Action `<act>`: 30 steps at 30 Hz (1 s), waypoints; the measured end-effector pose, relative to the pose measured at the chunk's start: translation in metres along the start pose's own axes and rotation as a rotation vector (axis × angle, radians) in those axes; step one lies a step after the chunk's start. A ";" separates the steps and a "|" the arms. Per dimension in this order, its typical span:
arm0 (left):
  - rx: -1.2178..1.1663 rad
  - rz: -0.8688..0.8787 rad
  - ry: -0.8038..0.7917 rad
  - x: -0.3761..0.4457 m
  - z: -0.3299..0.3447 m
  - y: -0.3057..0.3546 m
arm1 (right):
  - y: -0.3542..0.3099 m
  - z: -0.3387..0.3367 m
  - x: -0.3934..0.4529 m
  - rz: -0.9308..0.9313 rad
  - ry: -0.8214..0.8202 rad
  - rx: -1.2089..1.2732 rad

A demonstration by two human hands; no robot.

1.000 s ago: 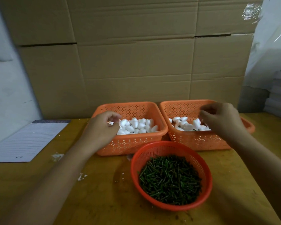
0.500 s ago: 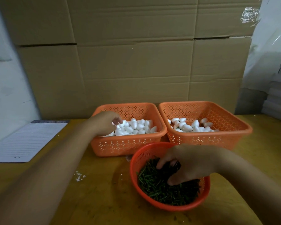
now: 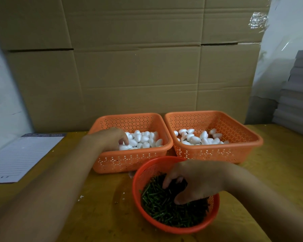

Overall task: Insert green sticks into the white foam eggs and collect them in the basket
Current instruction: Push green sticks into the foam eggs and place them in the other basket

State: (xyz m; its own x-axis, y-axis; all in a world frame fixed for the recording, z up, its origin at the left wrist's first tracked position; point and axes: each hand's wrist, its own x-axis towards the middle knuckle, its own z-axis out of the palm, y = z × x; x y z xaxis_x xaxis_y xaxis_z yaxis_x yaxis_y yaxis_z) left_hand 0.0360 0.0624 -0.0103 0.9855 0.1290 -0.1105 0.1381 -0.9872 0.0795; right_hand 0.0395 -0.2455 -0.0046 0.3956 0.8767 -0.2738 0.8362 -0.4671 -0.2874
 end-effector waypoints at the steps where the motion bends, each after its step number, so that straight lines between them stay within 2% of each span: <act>1: 0.000 0.003 0.019 0.001 0.002 -0.001 | 0.000 0.000 0.000 0.001 0.002 0.001; 6: -0.086 0.033 0.100 -0.001 0.001 -0.008 | 0.000 0.001 0.001 0.011 0.013 0.002; 10: -0.277 0.105 0.296 -0.014 -0.004 -0.002 | 0.000 0.001 0.001 0.015 0.008 0.011; 13: -0.512 0.151 0.452 -0.032 -0.011 0.014 | -0.001 0.001 0.000 0.024 0.006 0.009; 15: -0.687 0.188 0.494 -0.046 -0.014 0.026 | -0.002 0.001 0.000 0.028 0.003 0.009; 20: -0.981 0.371 0.481 -0.066 -0.005 0.054 | -0.002 0.000 0.000 0.029 0.001 0.015; 30: -1.141 0.385 0.435 -0.079 0.018 0.071 | -0.001 0.003 -0.001 0.027 0.023 0.021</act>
State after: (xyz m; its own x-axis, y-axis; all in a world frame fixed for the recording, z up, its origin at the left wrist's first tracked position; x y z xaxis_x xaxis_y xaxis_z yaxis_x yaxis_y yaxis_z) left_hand -0.0334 -0.0195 -0.0135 0.9016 0.0878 0.4235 -0.3686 -0.3565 0.8585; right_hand 0.0372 -0.2458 -0.0069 0.4268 0.8659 -0.2609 0.8168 -0.4929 -0.2997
